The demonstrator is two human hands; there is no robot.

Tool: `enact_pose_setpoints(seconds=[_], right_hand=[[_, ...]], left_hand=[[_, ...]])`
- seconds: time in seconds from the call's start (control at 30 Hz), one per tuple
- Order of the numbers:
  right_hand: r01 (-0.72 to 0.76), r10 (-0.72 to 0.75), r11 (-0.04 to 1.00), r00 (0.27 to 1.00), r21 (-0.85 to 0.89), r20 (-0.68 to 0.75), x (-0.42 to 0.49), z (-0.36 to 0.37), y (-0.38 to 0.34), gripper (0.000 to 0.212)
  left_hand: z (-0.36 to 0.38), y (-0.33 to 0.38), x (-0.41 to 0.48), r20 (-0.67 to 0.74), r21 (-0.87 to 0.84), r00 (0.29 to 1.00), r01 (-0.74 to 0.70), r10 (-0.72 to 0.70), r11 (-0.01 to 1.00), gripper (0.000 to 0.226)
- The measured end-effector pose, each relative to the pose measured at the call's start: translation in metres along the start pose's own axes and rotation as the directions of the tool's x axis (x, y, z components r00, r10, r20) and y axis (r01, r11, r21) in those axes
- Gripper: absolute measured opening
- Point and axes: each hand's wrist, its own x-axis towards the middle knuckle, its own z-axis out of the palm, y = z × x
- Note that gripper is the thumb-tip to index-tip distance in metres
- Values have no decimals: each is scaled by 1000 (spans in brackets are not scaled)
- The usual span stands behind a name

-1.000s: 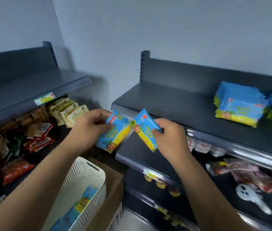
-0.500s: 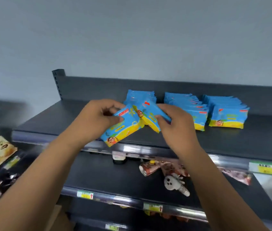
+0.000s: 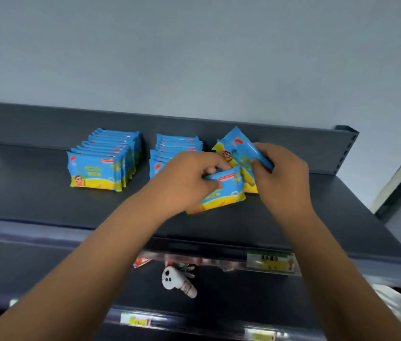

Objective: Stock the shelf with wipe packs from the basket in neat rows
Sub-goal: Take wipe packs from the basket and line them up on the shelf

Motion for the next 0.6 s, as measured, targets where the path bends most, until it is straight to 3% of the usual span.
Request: enact_pose_setpoints(seconds=[0.23,0.37,0.5,0.6], right_hand=[[-122,149,980,974,159,-169,9,-33,33,28],[-191,272,921,939,340,-209,13,-41,46,25],[-231,396,820,890,524,-227,12,-44,61,21],[-216,416,773,882,596,-220,10,-45,66,21]], left_hand=[[59,22,55,84,347,988,-149,127,926,38],[74,13,79,153,564,978,-205,142,800,41],[83,1,92,189,615,967,-251,169,747,36],[90,-7,97,173,567,958,-287,229,772,34]])
